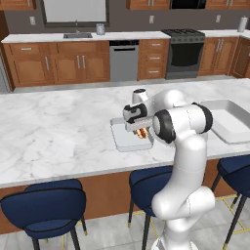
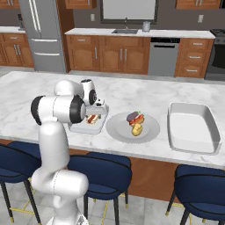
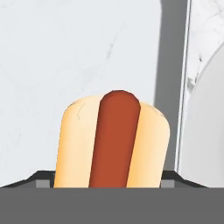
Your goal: Place one cooked food and one vegetable from the large plate to each tupperware container.
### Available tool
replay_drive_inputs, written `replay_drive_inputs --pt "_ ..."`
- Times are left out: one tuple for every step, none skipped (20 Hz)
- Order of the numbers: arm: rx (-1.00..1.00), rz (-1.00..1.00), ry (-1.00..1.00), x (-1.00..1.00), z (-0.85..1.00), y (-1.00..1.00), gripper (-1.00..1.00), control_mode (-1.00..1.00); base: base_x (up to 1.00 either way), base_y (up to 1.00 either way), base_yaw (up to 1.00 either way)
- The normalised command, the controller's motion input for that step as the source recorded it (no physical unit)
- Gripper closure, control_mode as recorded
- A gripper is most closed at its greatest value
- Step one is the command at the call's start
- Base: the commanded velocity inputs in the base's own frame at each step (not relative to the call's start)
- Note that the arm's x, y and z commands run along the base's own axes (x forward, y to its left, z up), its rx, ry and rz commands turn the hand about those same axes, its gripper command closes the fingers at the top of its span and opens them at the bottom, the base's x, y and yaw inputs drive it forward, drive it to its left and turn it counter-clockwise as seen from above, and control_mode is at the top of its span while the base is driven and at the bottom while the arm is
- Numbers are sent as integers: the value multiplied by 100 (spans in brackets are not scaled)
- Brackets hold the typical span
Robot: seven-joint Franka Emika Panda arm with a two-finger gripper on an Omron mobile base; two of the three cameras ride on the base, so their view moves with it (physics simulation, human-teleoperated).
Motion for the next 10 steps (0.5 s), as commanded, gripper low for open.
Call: replay_drive_inputs --pt "0 0 0 0 0 0 -100 -100 0 0 0" --pt "0 0 0 0 0 0 -100 -100 0 0 0" --pt "0 0 0 0 0 0 -100 -100 0 0 0" --pt "0 0 0 0 0 0 -100 -100 0 0 0" --pt "0 0 0 0 0 0 -100 -100 0 0 0" --pt "0 0 0 0 0 0 -100 -100 0 0 0" --pt "0 0 0 0 0 0 -100 -100 0 0 0" --pt "-5 0 -1 0 15 1 -100 -100 0 0 0" --pt "-5 0 0 0 10 0 -100 -100 0 0 0" --pt "-3 0 0 -2 19 0 -100 -100 0 0 0"
